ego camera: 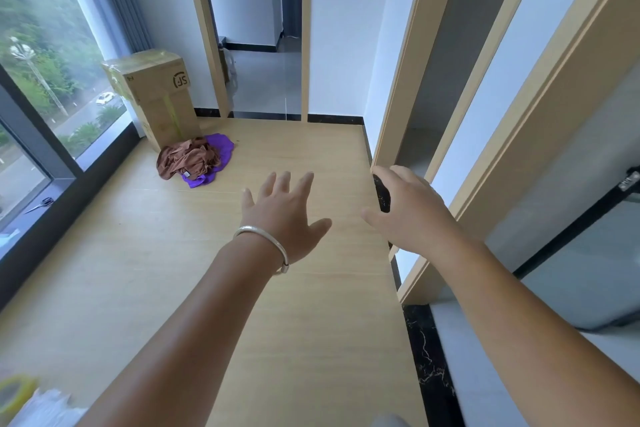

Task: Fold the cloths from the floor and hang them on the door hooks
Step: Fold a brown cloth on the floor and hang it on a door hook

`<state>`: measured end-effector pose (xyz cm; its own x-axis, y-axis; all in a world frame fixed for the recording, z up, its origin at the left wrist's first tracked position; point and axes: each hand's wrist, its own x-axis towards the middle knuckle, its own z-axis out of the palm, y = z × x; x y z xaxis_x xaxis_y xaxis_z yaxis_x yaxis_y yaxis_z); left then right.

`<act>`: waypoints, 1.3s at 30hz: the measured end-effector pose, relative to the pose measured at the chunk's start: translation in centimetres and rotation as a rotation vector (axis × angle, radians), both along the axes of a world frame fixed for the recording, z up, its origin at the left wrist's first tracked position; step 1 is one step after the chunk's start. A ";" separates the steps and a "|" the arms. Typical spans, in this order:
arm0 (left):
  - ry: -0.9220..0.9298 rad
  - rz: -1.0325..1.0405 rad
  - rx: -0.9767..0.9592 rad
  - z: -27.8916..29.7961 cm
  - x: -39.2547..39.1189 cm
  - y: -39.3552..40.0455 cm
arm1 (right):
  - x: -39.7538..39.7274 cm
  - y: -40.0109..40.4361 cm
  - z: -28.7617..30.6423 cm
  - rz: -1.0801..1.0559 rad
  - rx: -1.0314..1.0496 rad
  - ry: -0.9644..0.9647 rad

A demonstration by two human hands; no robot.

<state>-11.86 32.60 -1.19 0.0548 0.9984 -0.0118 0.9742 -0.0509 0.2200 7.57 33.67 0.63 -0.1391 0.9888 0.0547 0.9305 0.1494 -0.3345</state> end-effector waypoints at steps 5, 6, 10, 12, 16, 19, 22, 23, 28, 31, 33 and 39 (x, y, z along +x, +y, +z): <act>0.004 0.009 -0.053 -1.0 -0.1 6.4 | -0.1 7.2 -1.5 0.012 -0.005 0.007; 0.012 0.014 -0.057 -1.2 0.0 8.0 | 0.0 8.9 -1.8 0.015 -0.008 0.013; 0.045 0.041 -0.040 -1.0 0.8 15.0 | 0.8 16.4 -2.5 0.044 -0.002 0.025; 0.053 0.052 -0.031 -0.6 1.5 18.8 | 1.4 20.4 -2.3 0.053 0.006 0.031; 0.065 0.064 -0.031 0.0 2.9 26.5 | 3.1 28.0 -1.8 0.068 0.028 0.049; 0.071 0.080 -0.023 0.1 3.7 31.7 | 4.3 33.3 -1.7 0.082 0.025 0.038; 0.073 0.083 -0.028 -0.3 4.0 36.2 | 4.8 38.2 -1.8 0.084 0.003 0.041; 0.074 0.081 -0.036 -0.6 3.9 37.7 | 4.7 39.8 -1.9 0.086 -0.003 0.044; 0.061 0.074 -0.057 -2.0 2.8 46.8 | 3.1 48.5 -3.0 0.095 -0.026 0.022; 0.057 0.039 -0.049 -2.2 1.4 53.0 | 1.6 54.2 -3.3 0.068 -0.014 0.020; 0.051 0.021 -0.043 -1.9 0.1 57.2 | 0.4 58.0 -3.2 0.050 -0.012 0.021; 0.046 -0.035 -0.022 -1.1 -2.7 68.5 | -2.2 68.6 -2.4 -0.016 -0.022 0.008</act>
